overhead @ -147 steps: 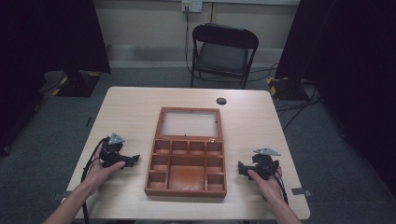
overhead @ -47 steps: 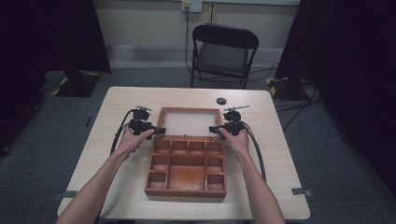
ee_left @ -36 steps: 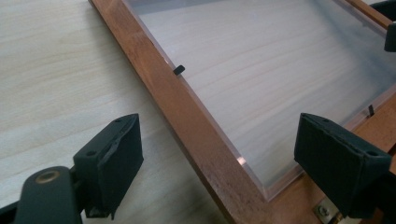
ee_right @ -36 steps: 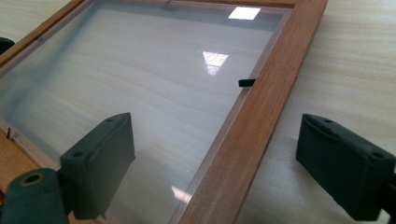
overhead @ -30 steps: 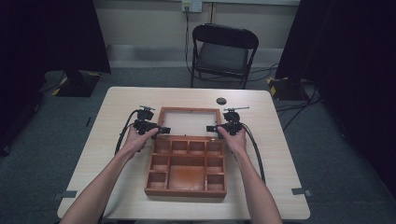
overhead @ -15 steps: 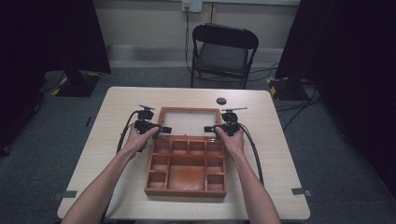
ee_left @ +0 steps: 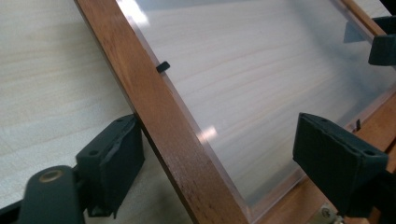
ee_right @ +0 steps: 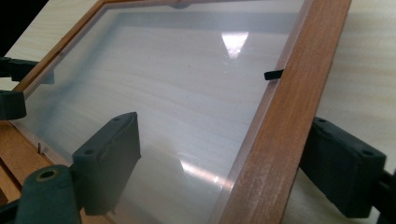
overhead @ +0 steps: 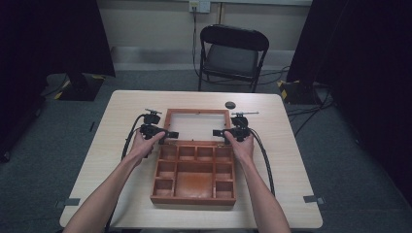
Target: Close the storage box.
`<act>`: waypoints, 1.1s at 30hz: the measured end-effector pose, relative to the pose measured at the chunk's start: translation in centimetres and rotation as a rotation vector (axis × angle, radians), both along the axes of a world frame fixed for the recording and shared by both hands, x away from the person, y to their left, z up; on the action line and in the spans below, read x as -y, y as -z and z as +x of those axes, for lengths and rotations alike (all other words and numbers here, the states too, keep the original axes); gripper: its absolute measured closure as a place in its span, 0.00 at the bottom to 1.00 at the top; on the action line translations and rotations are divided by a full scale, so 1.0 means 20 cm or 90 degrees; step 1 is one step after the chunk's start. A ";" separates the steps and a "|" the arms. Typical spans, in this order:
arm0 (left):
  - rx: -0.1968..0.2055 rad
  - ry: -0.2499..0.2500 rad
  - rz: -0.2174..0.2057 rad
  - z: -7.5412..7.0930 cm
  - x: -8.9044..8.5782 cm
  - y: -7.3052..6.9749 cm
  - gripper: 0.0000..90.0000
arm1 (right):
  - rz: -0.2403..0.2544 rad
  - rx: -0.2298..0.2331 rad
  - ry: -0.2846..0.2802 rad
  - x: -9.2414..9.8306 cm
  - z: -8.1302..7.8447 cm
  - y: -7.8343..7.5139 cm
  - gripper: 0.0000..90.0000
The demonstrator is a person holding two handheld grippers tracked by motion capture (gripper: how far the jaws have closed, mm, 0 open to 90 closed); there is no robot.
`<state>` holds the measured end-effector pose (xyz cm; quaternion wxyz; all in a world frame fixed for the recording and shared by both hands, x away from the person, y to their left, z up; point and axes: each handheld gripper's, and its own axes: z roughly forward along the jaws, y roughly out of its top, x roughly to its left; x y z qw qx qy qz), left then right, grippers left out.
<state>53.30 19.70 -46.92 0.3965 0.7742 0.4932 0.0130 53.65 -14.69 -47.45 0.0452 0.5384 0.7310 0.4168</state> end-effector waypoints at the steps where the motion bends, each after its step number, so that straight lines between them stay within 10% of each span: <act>1: 0.004 0.002 -0.001 0.00 0.00 -0.01 0.20 | 0.001 0.005 0.000 0.00 0.00 -0.01 0.17; 33: 0.088 -0.020 -0.023 -0.05 0.00 -0.23 0.28 | 0.031 0.096 0.006 0.03 -0.07 -0.28 0.28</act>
